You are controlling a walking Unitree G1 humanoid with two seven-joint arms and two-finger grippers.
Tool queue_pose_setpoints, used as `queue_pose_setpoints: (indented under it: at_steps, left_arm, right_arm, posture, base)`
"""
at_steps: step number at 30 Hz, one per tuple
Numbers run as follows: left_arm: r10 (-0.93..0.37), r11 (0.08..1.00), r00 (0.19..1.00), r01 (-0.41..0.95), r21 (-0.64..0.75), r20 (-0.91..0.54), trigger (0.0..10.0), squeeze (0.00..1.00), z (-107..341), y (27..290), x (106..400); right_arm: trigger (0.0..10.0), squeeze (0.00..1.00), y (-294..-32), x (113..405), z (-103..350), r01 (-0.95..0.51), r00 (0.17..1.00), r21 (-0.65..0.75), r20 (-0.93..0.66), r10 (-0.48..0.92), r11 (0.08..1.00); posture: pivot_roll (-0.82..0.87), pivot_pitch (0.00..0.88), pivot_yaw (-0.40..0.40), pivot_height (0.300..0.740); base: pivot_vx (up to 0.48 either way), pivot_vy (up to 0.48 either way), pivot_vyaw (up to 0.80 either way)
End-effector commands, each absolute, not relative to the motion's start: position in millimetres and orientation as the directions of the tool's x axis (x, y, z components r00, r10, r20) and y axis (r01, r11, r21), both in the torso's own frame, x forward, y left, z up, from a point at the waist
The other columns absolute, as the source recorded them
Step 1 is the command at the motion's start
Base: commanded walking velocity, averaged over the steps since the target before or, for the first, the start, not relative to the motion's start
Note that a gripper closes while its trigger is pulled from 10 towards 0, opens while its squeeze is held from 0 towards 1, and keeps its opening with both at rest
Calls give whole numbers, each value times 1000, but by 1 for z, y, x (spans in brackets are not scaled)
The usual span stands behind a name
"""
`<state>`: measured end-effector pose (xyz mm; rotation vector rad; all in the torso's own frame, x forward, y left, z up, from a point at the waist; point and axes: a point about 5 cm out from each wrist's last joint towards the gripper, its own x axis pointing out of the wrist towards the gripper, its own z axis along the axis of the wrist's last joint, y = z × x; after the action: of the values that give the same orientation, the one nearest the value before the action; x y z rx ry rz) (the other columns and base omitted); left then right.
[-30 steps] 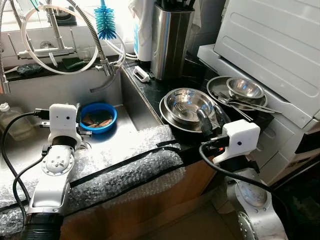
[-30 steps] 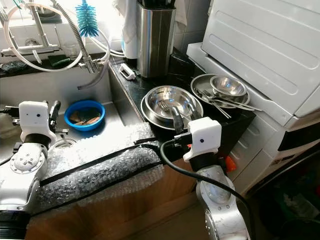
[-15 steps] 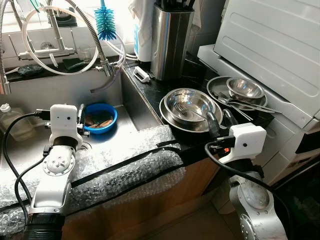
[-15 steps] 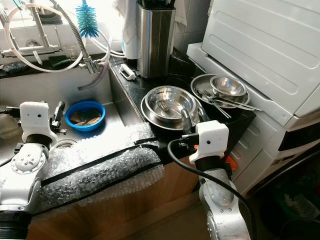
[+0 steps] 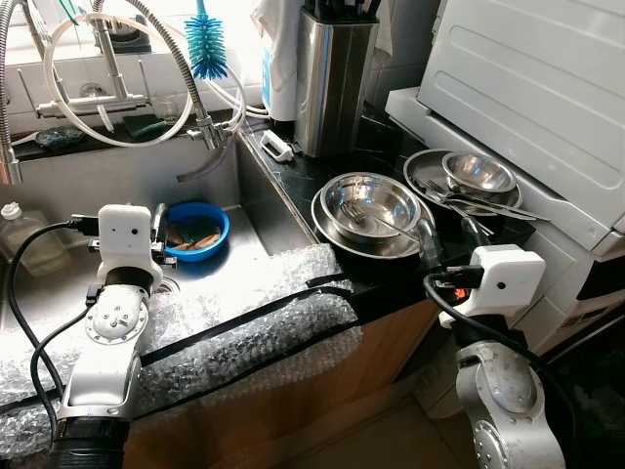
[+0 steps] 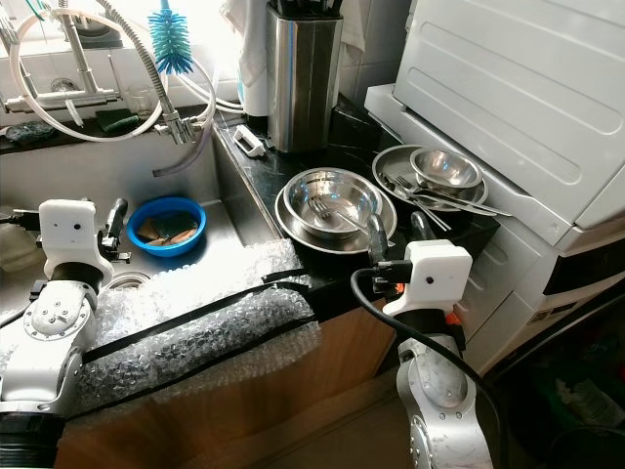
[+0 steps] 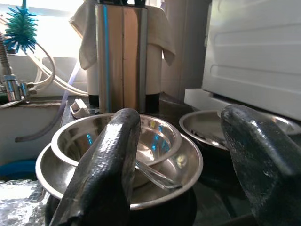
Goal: Kitchen organization
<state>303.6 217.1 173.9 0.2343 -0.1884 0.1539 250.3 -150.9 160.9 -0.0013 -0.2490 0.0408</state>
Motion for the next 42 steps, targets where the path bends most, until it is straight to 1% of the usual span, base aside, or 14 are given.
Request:
queue_pose_setpoints:
  at_steps: [1, 9, 12, 13, 16, 18, 19, 22, 26, 27, 28, 29, 32, 42]
  left_arm:
    - [94, 964, 974, -141, 226, 207, 10000, 0, 173, 208, 302]
    - [88, 964, 973, -137, 226, 212, 10000, 0, 173, 207, 302]
    - [88, 965, 973, -137, 223, 214, 10000, 0, 173, 207, 302]
    - [87, 966, 971, -137, 220, 224, 10000, 0, 175, 206, 301]
    - [86, 966, 970, -137, 219, 229, 10000, 0, 176, 206, 301]
    - [94, 969, 962, -147, 198, 257, 10000, 0, 182, 207, 301]
    - [94, 969, 962, -147, 198, 257, 10000, 0, 182, 207, 301]
    - [93, 981, 960, -133, 138, 263, 10000, 0, 183, 205, 300]
    - [92, 981, 960, -132, 139, 263, 10000, 0, 183, 205, 299]
    - [92, 981, 961, -131, 141, 260, 10000, 0, 182, 206, 299]
    - [91, 981, 962, -131, 142, 258, 10000, 0, 182, 206, 299]
    - [90, 981, 963, -130, 144, 256, 10000, 0, 181, 205, 299]
    - [90, 981, 964, -129, 146, 248, 10000, 0, 180, 206, 299]
    - [88, 981, 965, -127, 145, 245, 10000, 0, 179, 206, 299]
  right_arm:
    - [10000, 0, -157, 253, 154, -18, 978, 36, 207, 10, 999]
    - [10000, 0, -160, 260, 147, -24, 988, 126, 157, 4, 992]
    - [10000, 0, -157, 262, 147, -49, 987, 123, 158, 30, 991]
    - [10000, 0, -151, 264, 149, -94, 983, 130, 166, 71, 987]
    - [10000, 0, -149, 265, 150, -112, 981, 134, 172, 88, 985]
    - [10000, 0, -141, 266, 159, -172, 964, 110, 223, 144, 979]
    - [10000, 0, -141, 266, 159, -172, 964, 110, 223, 144, 979]
    - [10000, 0, -138, 266, 165, -183, 957, 101, 244, 154, 978]
    - [10000, 4, -137, 267, 167, -199, 953, 104, 251, 168, 974]
    - [10000, 471, -137, 268, 166, -199, 955, 102, 244, 169, 975]
    - [10000, 471, -137, 268, 165, -198, 956, 100, 240, 169, 975]
    - [10000, 1000, -138, 268, 164, -189, 959, 93, 233, 163, 978]
    - [10000, 1000, -145, 269, 164, -133, 966, 103, 234, 106, 986]
    - [10000, 1000, -145, 270, 164, -137, 966, 85, 232, 114, 987]
  posture:
    - [-75, 0, -71, 740]
    - [-73, 0, -73, 740]
    - [-74, 0, -75, 740]
    - [-72, 0, -76, 740]
    - [-72, 0, -76, 740]
    - [-70, 0, -77, 740]
    - [-70, 0, -77, 740]
    - [-74, 0, -76, 740]
    - [-72, 0, -77, 740]
    - [-72, 0, -77, 740]
    - [-72, 0, -77, 740]
    - [-70, 0, -78, 740]
    - [-69, 0, -77, 740]
    - [-73, 0, -77, 740]
  base:
    - [0, 0, 0]
    - [0, 0, 0]
    - [0, 0, 0]
    - [0, 0, 0]
    - [0, 0, 0]
    - [0, 0, 0]
    - [0, 0, 0]
    - [0, 0, 0]
    - [0, 0, 0]
    - [0, 0, 0]
    - [0, 0, 0]
    - [0, 0, 0]
    - [0, 0, 0]
    - [0, 0, 0]
